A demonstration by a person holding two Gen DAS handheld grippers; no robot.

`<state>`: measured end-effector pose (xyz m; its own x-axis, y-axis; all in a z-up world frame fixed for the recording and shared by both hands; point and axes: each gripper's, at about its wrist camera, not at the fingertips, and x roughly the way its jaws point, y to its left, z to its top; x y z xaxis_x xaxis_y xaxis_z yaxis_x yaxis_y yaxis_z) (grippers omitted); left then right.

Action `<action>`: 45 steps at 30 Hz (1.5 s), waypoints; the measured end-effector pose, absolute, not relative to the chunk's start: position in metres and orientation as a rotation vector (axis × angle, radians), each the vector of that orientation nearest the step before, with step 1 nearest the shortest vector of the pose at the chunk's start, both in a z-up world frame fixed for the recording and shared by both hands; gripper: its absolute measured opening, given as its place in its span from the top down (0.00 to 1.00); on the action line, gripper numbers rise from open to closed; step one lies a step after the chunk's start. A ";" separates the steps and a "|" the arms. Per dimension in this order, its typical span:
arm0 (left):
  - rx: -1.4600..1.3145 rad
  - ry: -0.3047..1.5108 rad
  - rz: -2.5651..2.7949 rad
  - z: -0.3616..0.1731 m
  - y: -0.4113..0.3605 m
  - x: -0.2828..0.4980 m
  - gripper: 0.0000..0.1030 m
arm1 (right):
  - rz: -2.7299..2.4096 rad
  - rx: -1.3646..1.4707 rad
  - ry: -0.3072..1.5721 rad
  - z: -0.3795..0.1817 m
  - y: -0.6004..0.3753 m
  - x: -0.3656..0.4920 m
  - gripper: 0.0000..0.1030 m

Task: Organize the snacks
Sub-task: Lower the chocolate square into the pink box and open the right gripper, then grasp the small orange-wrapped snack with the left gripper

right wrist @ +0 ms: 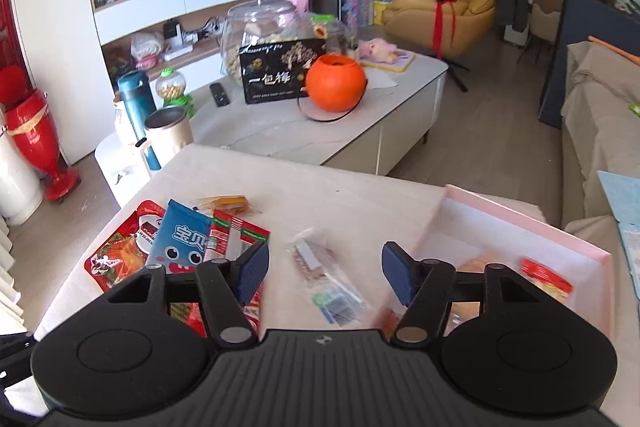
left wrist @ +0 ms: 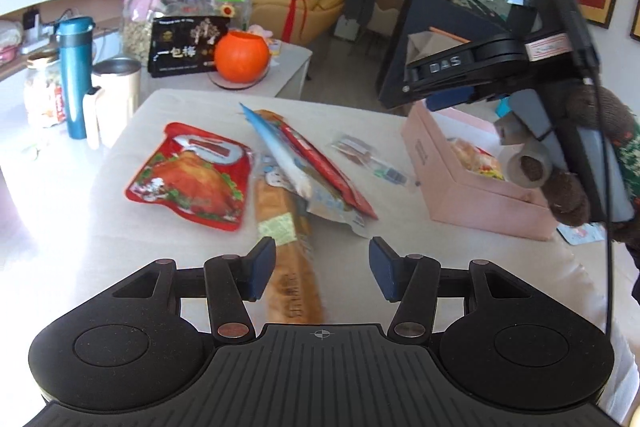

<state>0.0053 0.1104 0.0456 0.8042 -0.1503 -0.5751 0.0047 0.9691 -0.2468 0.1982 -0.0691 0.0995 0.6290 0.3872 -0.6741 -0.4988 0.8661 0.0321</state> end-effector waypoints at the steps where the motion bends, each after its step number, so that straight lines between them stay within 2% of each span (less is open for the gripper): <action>1: -0.250 0.632 -0.071 0.045 0.118 0.003 0.45 | 0.513 -0.172 0.755 0.094 -0.055 0.208 0.40; 4: -0.286 0.640 -0.033 0.042 0.140 -0.002 0.45 | 0.468 -0.180 0.859 0.068 -0.014 0.244 0.41; 10: -0.343 0.643 0.019 0.033 0.173 -0.014 0.45 | 0.336 -0.203 0.958 0.025 0.017 0.273 0.56; 15: -0.380 0.639 0.024 0.029 0.177 -0.012 0.45 | 0.470 -0.165 1.040 0.026 0.018 0.231 0.63; 19: -0.386 0.620 -0.005 0.033 0.167 -0.013 0.45 | 0.591 -0.158 1.078 0.028 0.007 0.185 0.64; 27: -0.358 0.534 -0.008 0.062 0.150 -0.008 0.45 | 0.633 -0.169 1.005 0.028 -0.059 0.115 0.64; 29: -0.314 0.488 -0.026 0.081 0.145 0.002 0.45 | 0.618 -0.198 0.968 0.028 -0.072 0.103 0.62; 31: -0.240 0.446 -0.060 0.101 0.139 0.024 0.45 | 0.603 -0.213 0.923 0.029 -0.088 0.091 0.56; 33: -0.195 0.462 -0.115 0.111 0.136 0.059 0.45 | 0.590 -0.202 0.881 0.030 -0.103 0.083 0.52; 36: -0.075 0.588 -0.112 0.105 0.130 0.132 0.44 | 0.576 -0.207 0.846 0.024 -0.121 0.073 0.47; 41: 0.042 0.891 -0.059 0.055 0.122 0.223 0.45 | 0.571 -0.175 0.797 0.014 -0.145 0.056 0.31; 43: 0.047 0.933 -0.033 0.044 0.123 0.236 0.60 | 0.572 -0.163 0.759 0.009 -0.151 0.048 0.27; 45: 0.086 0.939 -0.021 0.038 0.124 0.241 0.63 | 0.578 -0.158 0.723 0.004 -0.154 0.042 0.21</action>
<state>0.2412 0.1245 0.0381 0.5903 0.0194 -0.8070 0.0559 0.9963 0.0648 0.0420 -0.1543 0.0038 0.6025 0.4435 -0.6635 -0.5496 0.8334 0.0580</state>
